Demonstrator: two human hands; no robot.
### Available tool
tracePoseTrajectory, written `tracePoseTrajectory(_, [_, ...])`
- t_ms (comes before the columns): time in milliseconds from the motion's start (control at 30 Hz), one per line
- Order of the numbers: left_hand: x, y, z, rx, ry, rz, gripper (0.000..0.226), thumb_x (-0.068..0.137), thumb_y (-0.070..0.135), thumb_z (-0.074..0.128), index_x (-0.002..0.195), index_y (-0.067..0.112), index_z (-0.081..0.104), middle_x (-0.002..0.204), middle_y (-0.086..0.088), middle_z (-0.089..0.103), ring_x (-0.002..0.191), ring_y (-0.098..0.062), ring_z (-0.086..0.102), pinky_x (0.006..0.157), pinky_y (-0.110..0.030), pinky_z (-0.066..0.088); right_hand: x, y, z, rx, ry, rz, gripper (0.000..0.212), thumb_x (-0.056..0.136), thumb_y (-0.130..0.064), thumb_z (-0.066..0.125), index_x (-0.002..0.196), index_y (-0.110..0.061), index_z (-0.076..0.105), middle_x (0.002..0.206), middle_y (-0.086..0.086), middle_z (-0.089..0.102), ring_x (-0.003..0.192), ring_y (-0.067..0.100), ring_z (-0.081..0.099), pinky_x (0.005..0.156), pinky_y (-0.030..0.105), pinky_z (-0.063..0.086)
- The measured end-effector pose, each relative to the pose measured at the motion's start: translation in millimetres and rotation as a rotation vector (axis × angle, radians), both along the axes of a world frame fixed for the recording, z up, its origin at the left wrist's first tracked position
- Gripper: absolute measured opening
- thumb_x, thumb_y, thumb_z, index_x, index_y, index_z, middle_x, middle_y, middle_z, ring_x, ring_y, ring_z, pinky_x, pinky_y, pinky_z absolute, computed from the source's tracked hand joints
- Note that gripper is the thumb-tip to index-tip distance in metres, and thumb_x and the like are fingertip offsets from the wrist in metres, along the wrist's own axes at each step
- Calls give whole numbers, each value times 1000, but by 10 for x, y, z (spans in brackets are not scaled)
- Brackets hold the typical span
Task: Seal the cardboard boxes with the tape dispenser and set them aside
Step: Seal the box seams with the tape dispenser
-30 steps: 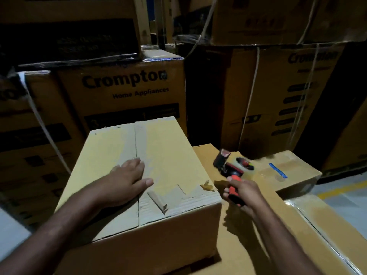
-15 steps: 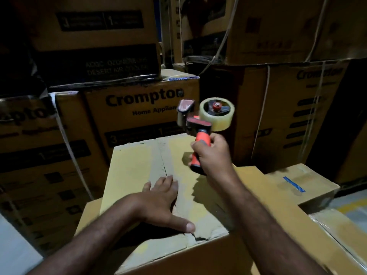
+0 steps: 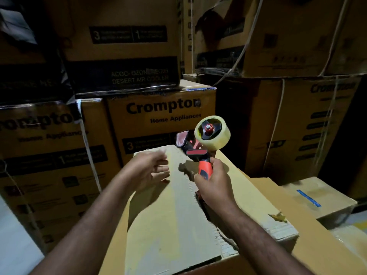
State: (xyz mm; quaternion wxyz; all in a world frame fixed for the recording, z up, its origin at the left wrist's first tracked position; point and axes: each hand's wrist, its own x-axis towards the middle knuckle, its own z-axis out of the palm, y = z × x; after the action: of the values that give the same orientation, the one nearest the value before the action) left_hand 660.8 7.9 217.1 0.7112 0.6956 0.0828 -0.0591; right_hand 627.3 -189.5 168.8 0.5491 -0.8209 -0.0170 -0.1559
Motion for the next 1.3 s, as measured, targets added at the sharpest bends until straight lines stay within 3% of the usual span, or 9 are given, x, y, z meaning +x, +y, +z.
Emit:
tracePoseTrajectory(133, [206, -79, 127, -303, 166, -12, 68, 102, 56, 46, 125, -8, 56, 118, -35, 64, 102, -47, 69, 75, -51, 62, -73, 64, -37, -190, -84, 34, 66, 94, -25, 65, 151, -18, 33, 142, 3, 50, 122, 22, 53, 90, 27, 46])
tracePoseTrajectory(233, [296, -165, 156, -483, 195, -10, 72, 101, 59, 47, 120, -8, 59, 113, -36, 67, 95, -48, 71, 70, -59, 61, -84, 100, -56, -281, -132, 47, 66, 95, -25, 64, 152, -18, 31, 151, 2, 42, 136, 22, 43, 104, 32, 41])
tracePoseTrajectory(333, [434, -160, 81, -509, 221, -21, 75, 99, 65, 45, 118, -6, 63, 123, -33, 65, 117, -49, 63, 98, -64, 50, -67, 85, -58, -288, -155, 18, 67, 95, -25, 65, 152, -18, 31, 151, 2, 42, 136, 22, 43, 104, 31, 41])
tracePoseTrajectory(400, [498, -169, 37, -500, 253, -24, 74, 97, 66, 46, 105, -5, 65, 110, -31, 70, 114, -48, 64, 101, -65, 48, -60, 71, -65, -286, -161, -5, 68, 95, -26, 66, 153, -18, 31, 151, 2, 43, 135, 21, 44, 103, 31, 41])
tracePoseTrajectory(533, [548, -306, -17, -559, 302, 19, 72, 94, 56, 63, 127, -8, 50, 119, -29, 68, 100, -45, 70, 78, -62, 56, -47, 36, -75, -281, -181, -57, 68, 94, -25, 67, 153, -17, 33, 147, 3, 47, 131, 23, 47, 100, 34, 44])
tracePoseTrajectory(633, [557, -442, -26, -593, 280, 53, 51, 94, 34, 71, 117, -7, 53, 97, -24, 72, 73, -37, 75, 60, -53, 62, -45, 12, -67, -268, -210, -86, 67, 93, -25, 68, 151, -17, 36, 145, 3, 50, 128, 24, 50, 97, 36, 47])
tracePoseTrajectory(800, [654, -449, 23, -456, 249, 8, 18, 97, 14, 63, 95, -4, 62, 73, -21, 72, 61, -29, 74, 50, -42, 62, -43, -26, -77, -278, -239, -108, 64, 92, -23, 69, 149, -16, 39, 142, 3, 52, 124, 24, 52, 93, 34, 47])
tracePoseTrajectory(1000, [776, -257, 151, -238, 208, -139, 25, 94, 24, 72, 103, 1, 68, 99, -17, 76, 81, -25, 76, 52, -36, 62, -17, -46, -81, -268, -224, -123, 66, 92, -24, 70, 150, -17, 39, 142, 2, 52, 123, 23, 53, 92, 34, 48])
tracePoseTrajectory(1300, [1165, -14, 259, 80, 106, -154, 20, 102, 11, 55, 98, -3, 70, 74, -15, 68, 63, -19, 65, 61, -30, 61, 117, 56, -5, -188, -153, -113, 71, 90, -26, 73, 152, -21, 38, 145, -1, 51, 124, 22, 53, 98, 37, 50])
